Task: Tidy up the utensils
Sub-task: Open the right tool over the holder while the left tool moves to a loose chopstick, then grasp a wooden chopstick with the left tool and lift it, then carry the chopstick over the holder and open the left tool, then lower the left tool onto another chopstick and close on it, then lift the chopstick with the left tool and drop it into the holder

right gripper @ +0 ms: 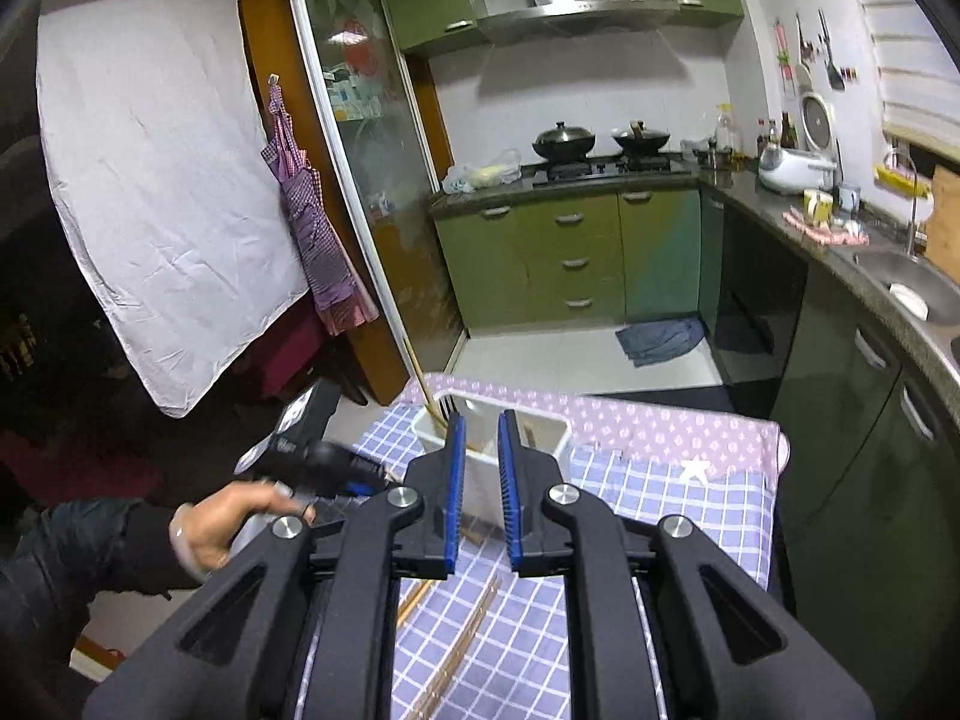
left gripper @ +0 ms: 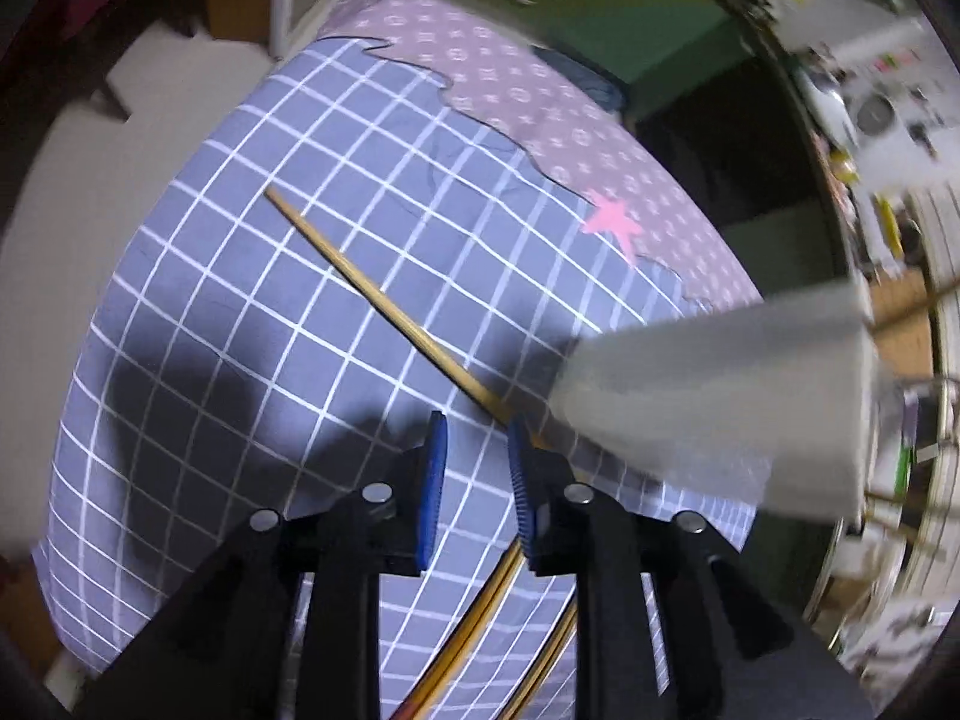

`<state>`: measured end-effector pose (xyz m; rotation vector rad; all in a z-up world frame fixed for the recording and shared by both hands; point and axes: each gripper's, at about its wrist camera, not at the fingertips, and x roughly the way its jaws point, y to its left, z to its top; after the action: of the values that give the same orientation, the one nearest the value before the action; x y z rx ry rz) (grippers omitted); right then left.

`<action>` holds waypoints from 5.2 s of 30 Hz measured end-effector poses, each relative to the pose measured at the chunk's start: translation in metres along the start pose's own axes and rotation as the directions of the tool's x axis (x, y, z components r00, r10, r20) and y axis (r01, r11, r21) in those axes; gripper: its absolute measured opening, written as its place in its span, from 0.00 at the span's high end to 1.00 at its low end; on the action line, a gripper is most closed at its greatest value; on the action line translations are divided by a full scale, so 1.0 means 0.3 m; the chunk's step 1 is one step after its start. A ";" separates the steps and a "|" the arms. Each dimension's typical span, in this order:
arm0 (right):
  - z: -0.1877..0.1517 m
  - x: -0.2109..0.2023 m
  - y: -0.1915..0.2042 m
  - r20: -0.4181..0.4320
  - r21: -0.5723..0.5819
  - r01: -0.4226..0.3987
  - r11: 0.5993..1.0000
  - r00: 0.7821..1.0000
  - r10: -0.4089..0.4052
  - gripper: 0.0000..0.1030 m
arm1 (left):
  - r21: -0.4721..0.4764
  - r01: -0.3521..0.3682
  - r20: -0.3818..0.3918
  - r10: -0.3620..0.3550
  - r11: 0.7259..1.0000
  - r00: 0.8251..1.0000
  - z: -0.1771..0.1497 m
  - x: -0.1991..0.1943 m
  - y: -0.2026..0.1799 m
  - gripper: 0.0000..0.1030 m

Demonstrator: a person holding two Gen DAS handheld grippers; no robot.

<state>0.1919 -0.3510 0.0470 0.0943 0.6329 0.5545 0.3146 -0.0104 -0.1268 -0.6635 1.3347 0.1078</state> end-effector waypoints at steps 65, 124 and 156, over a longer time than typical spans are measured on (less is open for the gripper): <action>-0.419 0.064 -0.238 -0.396 0.038 0.111 0.993 0.914 -0.087 0.83 | 0.386 -0.042 0.429 -0.140 0.921 0.892 -0.164 -0.295 -0.099 0.95; -0.441 0.200 -0.011 -0.516 -0.046 0.078 0.996 0.852 -0.090 0.76 | 0.737 -0.167 0.026 0.219 0.655 0.975 -0.129 0.073 -0.080 0.87; -0.434 0.224 0.046 -0.519 -0.041 0.068 0.997 0.851 -0.079 0.76 | 0.800 -0.126 0.232 -0.109 0.587 0.967 -0.375 -0.475 -0.068 0.93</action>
<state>0.1542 -0.3151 -0.0905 -0.1070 1.1575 0.5133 0.1899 -0.0415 0.0032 0.1615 0.9732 -0.3989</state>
